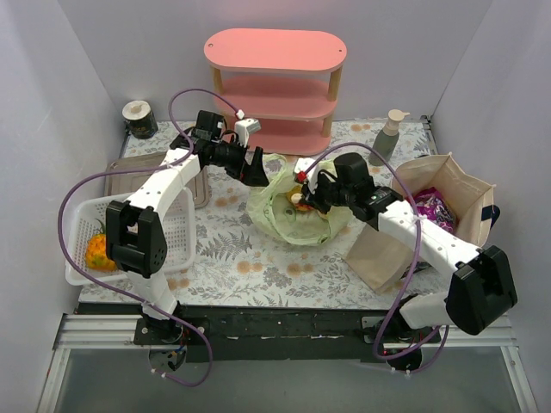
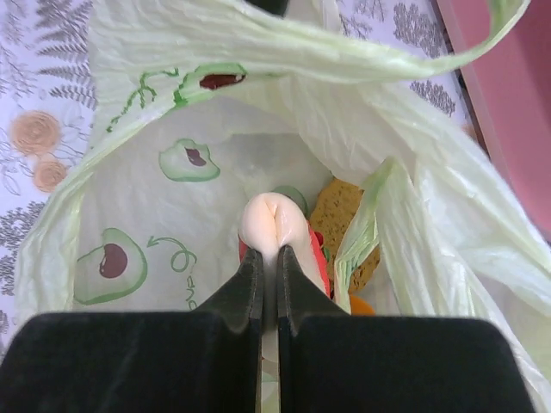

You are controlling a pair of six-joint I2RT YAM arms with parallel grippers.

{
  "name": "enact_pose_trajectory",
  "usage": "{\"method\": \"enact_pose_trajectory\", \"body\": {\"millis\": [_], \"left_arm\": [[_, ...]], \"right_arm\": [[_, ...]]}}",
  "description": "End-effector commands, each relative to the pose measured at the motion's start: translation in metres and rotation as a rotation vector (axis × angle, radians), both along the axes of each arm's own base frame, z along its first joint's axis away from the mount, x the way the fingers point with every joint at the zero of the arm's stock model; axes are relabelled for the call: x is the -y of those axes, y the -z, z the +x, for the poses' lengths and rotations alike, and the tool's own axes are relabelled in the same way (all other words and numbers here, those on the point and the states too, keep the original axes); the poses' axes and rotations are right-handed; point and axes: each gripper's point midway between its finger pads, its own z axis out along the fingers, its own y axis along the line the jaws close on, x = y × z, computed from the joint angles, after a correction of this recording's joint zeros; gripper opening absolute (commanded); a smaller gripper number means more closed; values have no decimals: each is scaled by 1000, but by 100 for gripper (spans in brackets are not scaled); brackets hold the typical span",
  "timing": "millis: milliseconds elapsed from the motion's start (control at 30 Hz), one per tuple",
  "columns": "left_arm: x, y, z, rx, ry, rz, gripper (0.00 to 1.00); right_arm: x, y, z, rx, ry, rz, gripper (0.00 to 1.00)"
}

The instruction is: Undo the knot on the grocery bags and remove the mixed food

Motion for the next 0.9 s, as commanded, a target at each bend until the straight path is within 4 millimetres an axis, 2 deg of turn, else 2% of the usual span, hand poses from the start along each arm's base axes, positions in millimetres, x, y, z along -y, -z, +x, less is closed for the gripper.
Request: {"method": "enact_pose_trajectory", "body": {"millis": [0,33,100,133,167,200,233,267,300,400,533,700,733,767,867], "left_arm": [[3,-62,9,206,48,-42,98],[3,-67,9,224,58,-42,98],[3,-86,5,348,101,-61,98],[3,-91,0,404,127,-78,98],[-2,-100,-14,489,148,-85,98],[0,-109,-15,579,168,-97,98],[2,-116,-23,622,203,-110,98],[2,-123,-29,695,248,-104,98],[3,-124,-34,714,274,-112,98],[9,-134,-40,828,346,-104,94],[21,-139,-38,937,402,-87,91],[39,-130,-42,986,500,-79,87],[42,-125,-39,999,527,-69,85],[45,-126,-40,997,545,-68,81],[53,-123,-36,997,587,-66,75]], "right_arm": [[-13,-61,-10,29,-120,159,1],[-18,-69,-14,-5,-149,206,1],[-21,-86,-4,-22,-153,263,1],[-24,-92,-6,-64,-178,300,1],[-25,-101,3,-71,-182,320,1],[-26,-105,5,-87,-196,335,1],[-29,-108,2,-113,-234,356,1],[-29,-107,8,-140,-236,367,1],[-31,-116,10,-132,-255,385,1],[-35,-128,13,-160,-292,435,1],[-40,-130,13,-198,-315,465,1],[-45,-136,15,-227,-322,492,1],[-46,-143,18,-201,-332,502,1],[-47,-145,19,-193,-334,507,1],[-48,-149,21,-188,-337,521,1]]}}
